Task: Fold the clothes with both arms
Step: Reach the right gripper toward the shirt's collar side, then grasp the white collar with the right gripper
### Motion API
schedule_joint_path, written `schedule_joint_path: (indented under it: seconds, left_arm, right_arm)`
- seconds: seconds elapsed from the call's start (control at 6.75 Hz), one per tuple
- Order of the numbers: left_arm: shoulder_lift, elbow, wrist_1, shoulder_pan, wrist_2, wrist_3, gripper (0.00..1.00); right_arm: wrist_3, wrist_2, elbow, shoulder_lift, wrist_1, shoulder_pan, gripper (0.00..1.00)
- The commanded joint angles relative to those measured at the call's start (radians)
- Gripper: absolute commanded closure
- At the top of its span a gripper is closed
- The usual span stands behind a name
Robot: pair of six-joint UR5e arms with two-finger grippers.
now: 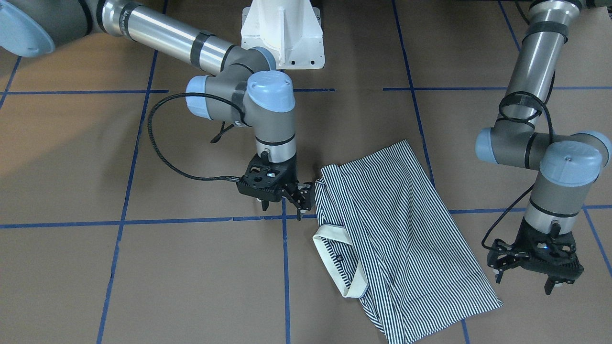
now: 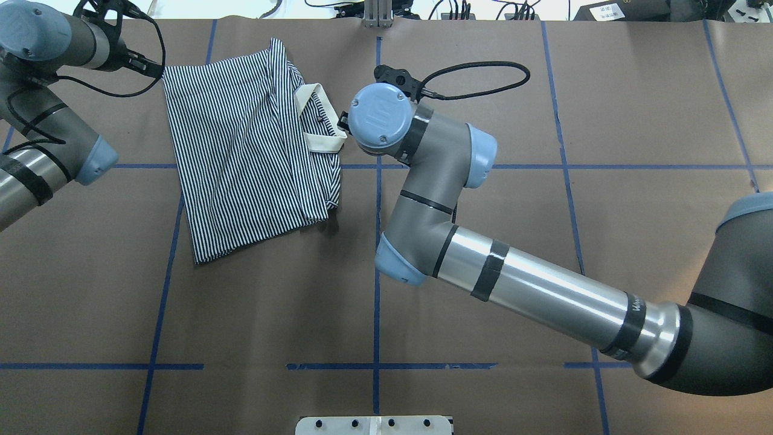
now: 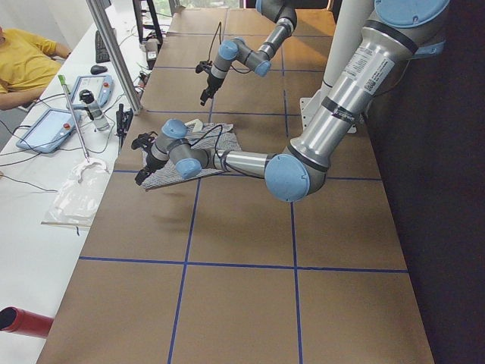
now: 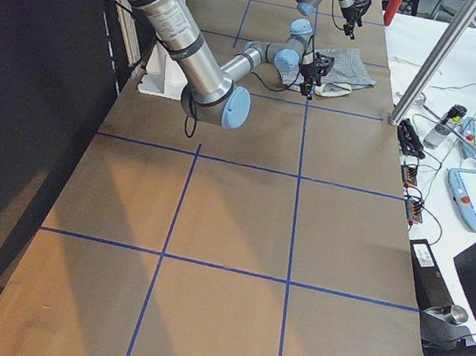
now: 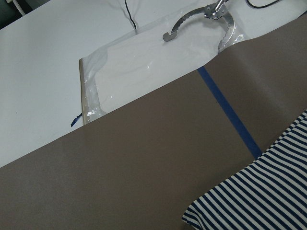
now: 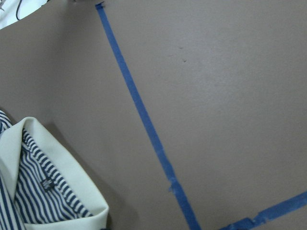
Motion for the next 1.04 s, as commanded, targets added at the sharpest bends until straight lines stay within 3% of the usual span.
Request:
schedule_joint_path:
  seconds: [0.0, 0.3, 0.59, 0.89]
  left_arm:
    - [0.004, -0.006, 0.0, 0.0, -0.003, -0.002, 0.0]
    - [0.006, -0.006, 0.0, 0.0, -0.003, -0.004, 0.0]
    - [0.006, -0.006, 0.0, 0.0, -0.003, -0.004, 0.0]
    - [0.007, -0.007, -0.002, 0.0, -0.003, -0.005, 0.0]
  right_arm:
    - [0.06, -0.06, -0.219, 0.094, 0.169, -0.029, 0.19]
    - [0.068, -0.062, -0.285, 0.142, 0.182, -0.031, 0.26]
    - [0.08, -0.083, -0.403, 0.189, 0.266, -0.031, 0.31]
    - [0.088, -0.085, -0.412, 0.194, 0.266, -0.032, 0.4]
